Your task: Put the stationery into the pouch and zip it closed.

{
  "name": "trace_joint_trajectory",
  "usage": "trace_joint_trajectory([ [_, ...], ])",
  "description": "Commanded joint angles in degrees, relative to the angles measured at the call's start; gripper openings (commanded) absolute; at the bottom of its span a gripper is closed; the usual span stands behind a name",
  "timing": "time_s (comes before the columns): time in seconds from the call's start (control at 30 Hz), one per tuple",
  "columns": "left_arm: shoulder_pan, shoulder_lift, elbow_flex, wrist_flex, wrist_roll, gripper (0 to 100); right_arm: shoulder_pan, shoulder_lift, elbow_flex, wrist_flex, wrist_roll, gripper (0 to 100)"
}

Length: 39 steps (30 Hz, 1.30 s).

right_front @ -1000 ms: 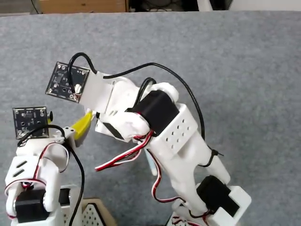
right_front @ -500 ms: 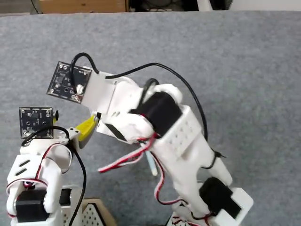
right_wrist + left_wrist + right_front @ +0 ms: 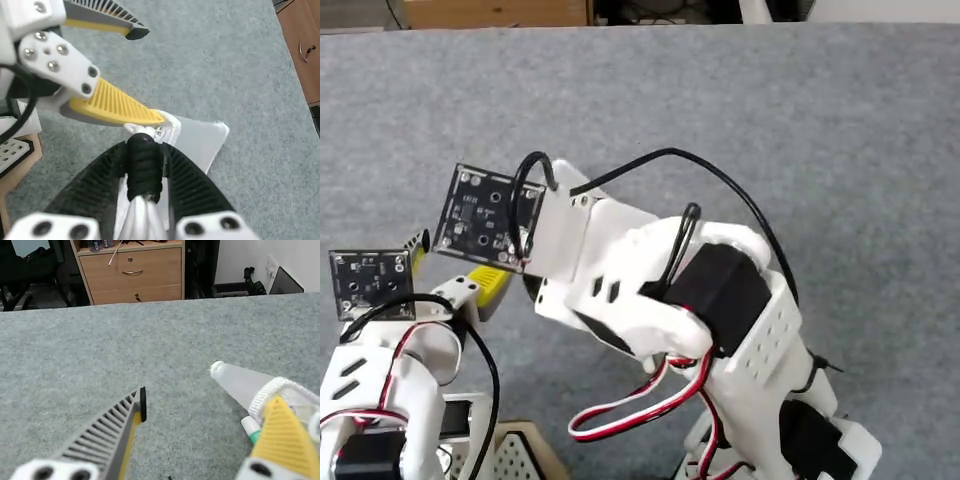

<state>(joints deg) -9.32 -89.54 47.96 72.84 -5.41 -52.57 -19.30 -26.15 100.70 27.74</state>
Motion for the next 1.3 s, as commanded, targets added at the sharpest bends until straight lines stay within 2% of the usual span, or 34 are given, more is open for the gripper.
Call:
trace_joint_trajectory([
  [0.0,0.57,1.93,-1.45,1.67,-0.53,37,-1.49,-2.42,-2.42,0.18,-0.53,1.1],
  [0.2,8.04,2.2,-1.36,5.01,-0.62,37,-1.49,-2.51,-2.42,0.18,-0.53,1.1],
  [0.4,12.44,2.2,-1.01,5.63,-0.7,37,-1.49,-2.68,-2.33,0.35,-0.53,1.1],
  [0.5,13.23,2.29,-1.01,5.54,-0.7,34,-1.49,-2.86,-0.84,0.44,-0.53,1.1],
  [0.7,13.32,2.29,-0.92,5.1,-0.35,13,-1.41,-2.86,0.66,0.44,-0.53,1.1],
  [0.87,13.32,2.11,-0.92,5.1,-0.35,3,-1.32,-2.86,1.01,0.35,-0.53,1.1],
  [1.27,12.35,2.02,-1.54,5.89,-0.7,3,3.08,-2.95,1.01,0.44,-0.53,1.1],
])
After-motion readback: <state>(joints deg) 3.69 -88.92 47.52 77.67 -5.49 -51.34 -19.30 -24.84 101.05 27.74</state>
